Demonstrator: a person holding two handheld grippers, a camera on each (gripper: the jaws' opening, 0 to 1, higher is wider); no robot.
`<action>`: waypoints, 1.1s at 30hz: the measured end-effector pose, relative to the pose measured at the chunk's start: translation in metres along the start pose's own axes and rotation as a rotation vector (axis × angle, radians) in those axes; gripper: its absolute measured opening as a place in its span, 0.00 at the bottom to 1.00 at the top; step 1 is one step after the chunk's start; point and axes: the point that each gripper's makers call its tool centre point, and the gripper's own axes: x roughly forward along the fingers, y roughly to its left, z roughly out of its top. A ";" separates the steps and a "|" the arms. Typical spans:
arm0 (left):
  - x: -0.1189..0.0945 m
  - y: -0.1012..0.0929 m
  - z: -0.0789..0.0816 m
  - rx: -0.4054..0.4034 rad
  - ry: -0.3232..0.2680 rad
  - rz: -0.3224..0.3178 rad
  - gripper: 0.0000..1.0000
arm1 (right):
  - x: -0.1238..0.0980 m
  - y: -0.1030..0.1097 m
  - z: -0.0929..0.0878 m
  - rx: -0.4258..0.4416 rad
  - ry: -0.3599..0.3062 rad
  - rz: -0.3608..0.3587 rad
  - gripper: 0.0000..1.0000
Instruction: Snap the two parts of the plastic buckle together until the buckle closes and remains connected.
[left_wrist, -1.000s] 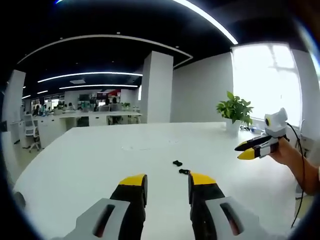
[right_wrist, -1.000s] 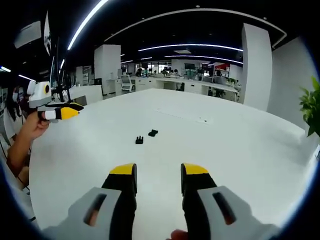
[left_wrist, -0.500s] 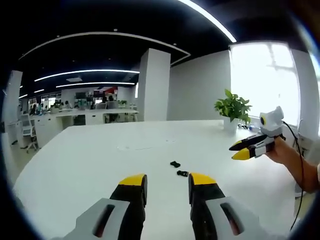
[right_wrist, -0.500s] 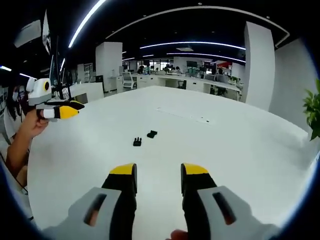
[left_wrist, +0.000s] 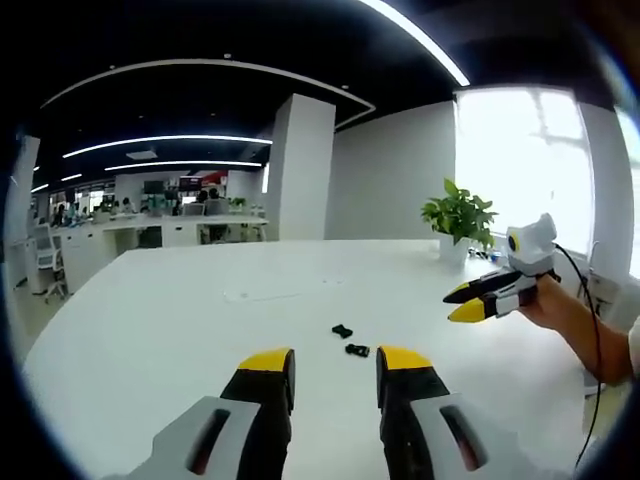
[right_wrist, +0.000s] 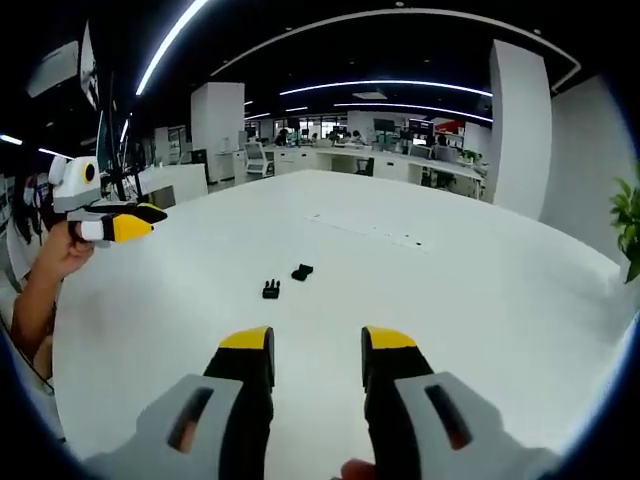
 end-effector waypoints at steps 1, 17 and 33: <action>0.002 -0.001 -0.001 -0.006 0.010 -0.006 0.30 | 0.001 0.001 0.001 0.004 -0.001 0.005 0.35; 0.026 0.014 -0.006 -0.044 0.050 0.021 0.22 | 0.022 0.001 0.024 -0.024 -0.002 0.028 0.35; 0.058 0.022 0.014 -0.009 0.048 0.010 0.29 | 0.053 -0.011 0.036 -0.024 0.000 0.044 0.33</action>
